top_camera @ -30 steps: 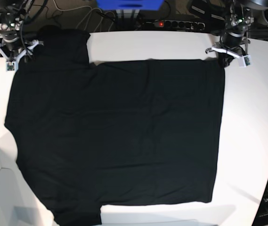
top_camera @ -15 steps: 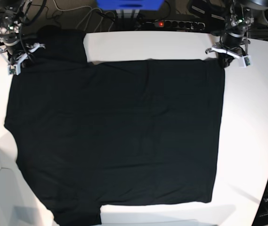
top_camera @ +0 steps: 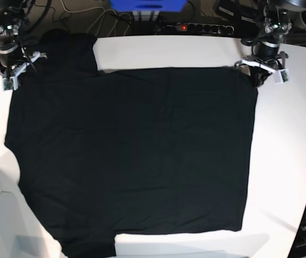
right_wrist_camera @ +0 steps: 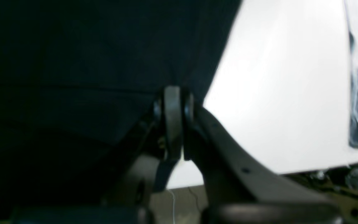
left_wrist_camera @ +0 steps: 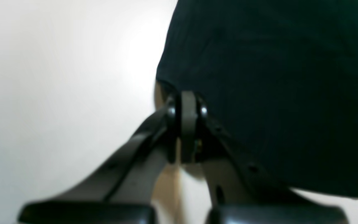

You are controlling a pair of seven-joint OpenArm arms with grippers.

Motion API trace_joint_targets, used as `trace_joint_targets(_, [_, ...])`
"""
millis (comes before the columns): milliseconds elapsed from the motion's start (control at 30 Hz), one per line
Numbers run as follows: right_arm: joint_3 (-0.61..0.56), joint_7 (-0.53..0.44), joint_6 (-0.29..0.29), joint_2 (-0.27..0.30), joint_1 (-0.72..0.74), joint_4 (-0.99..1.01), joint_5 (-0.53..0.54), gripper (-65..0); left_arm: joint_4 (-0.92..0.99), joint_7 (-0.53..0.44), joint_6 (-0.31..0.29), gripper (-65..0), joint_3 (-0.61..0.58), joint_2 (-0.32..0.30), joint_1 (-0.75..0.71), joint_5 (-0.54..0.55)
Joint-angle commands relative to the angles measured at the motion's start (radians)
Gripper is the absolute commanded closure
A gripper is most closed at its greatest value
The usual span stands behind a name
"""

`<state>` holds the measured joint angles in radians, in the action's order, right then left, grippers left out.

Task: Fold the T-shirt properly
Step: 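Grasp the shirt's shoulder edges with both grippers, then adjust both grippers' hold on the shoulder edges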

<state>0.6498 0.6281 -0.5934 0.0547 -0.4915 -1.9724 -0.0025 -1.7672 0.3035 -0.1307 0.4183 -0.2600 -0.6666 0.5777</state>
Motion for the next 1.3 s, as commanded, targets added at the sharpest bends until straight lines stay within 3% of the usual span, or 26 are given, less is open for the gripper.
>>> trace_joint_targets(0, [0.009,-0.012,-0.007,0.010,-0.002,-0.014,0.003,0.0,-0.023,-0.022,0.001,0.0,0.009,-0.009,-0.003,0.005])
trace_joint_targets(233, [0.011,-0.011,-0.007,0.010,-0.003,0.038,0.003,-1.5,-0.009,-0.022,0.001,0.0,0.009,-0.009,-0.003,0.005])
trace_joint_targets(533, [0.005,-0.014,-0.007,0.020,0.000,0.158,0.003,-33.7,-0.009,-0.022,0.001,0.0,0.009,-0.009,-0.003,0.005])
trace_joint_targets(633, [0.005,-0.015,-0.007,0.026,0.000,0.173,0.006,-37.7,-0.009,-0.022,0.001,0.0,0.009,-0.009,-0.003,0.005])
trace_joint_targets(1067, [0.005,-0.011,-0.009,0.026,0.021,0.250,0.006,-36.6,-0.009,-0.022,0.001,0.0,0.009,-0.009,-0.005,0.003])
trace_joint_targets(1167, [0.005,-0.011,-0.029,0.026,0.020,0.250,0.006,-28.1,-0.009,-0.022,0.001,0.0,0.009,-0.009,-0.005,0.003])
trace_joint_targets(1267, [0.011,-0.011,-0.105,0.026,0.021,0.250,0.003,-12.7,-0.009,-0.022,0.001,0.0,0.009,-0.009,-0.005,0.003])
